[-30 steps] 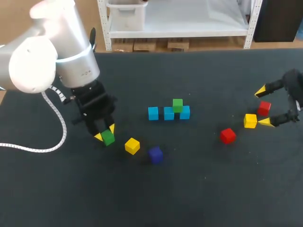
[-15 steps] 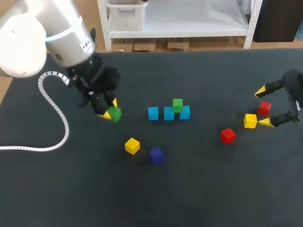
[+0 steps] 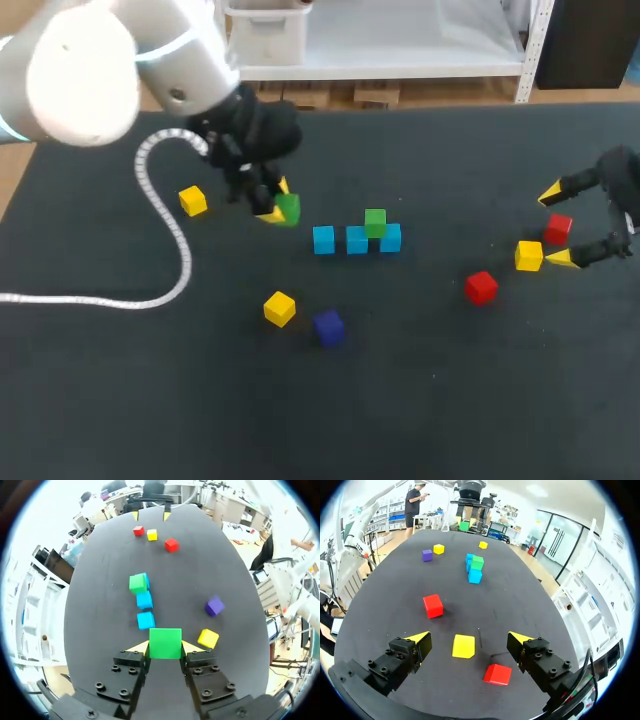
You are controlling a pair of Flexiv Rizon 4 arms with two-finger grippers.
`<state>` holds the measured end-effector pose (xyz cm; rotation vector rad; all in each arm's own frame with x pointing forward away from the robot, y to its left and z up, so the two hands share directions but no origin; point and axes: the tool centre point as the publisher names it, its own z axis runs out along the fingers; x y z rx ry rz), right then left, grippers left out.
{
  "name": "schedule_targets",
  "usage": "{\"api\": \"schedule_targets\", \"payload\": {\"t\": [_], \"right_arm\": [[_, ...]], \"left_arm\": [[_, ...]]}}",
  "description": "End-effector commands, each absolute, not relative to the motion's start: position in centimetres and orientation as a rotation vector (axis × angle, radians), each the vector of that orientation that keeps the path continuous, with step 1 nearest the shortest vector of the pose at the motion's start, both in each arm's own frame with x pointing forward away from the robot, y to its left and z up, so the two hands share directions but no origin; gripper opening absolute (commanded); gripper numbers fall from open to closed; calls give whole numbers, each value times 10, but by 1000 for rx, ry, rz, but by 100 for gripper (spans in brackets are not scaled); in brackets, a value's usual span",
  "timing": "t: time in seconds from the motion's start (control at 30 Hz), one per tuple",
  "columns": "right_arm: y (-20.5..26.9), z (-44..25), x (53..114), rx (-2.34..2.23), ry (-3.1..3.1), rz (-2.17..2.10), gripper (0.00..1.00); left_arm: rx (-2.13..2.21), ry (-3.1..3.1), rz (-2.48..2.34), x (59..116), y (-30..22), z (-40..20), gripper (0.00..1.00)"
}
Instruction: Place the blue cubes, place green cubes on the blue cubes, place the yellow cubes on the green cubes, then place the red cubes on the yellow cubes, and place purple cube on the red cubes.
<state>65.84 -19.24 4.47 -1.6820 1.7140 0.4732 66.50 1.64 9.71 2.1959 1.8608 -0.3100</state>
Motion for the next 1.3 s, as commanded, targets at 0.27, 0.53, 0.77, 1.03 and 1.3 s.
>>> {"api": "schedule_targets", "payload": {"t": [0.27,0.53,0.77,1.03,1.3], "right_arm": [[-193,44,659,-1680,1710,475,100],[-193,44,659,-1680,1710,475,100],[-193,44,659,-1680,1710,475,100],[-193,44,659,-1680,1710,475,100],[-193,44,659,-1680,1710,475,100]], "left_arm": [[2078,2006,-382,689,-36,71,0],[2004,2091,-359,693,-51,62,0],[1943,2156,-359,692,-52,52,0],[1898,2211,-362,692,-47,43,0],[1894,2211,-366,692,-48,42,0]]}}
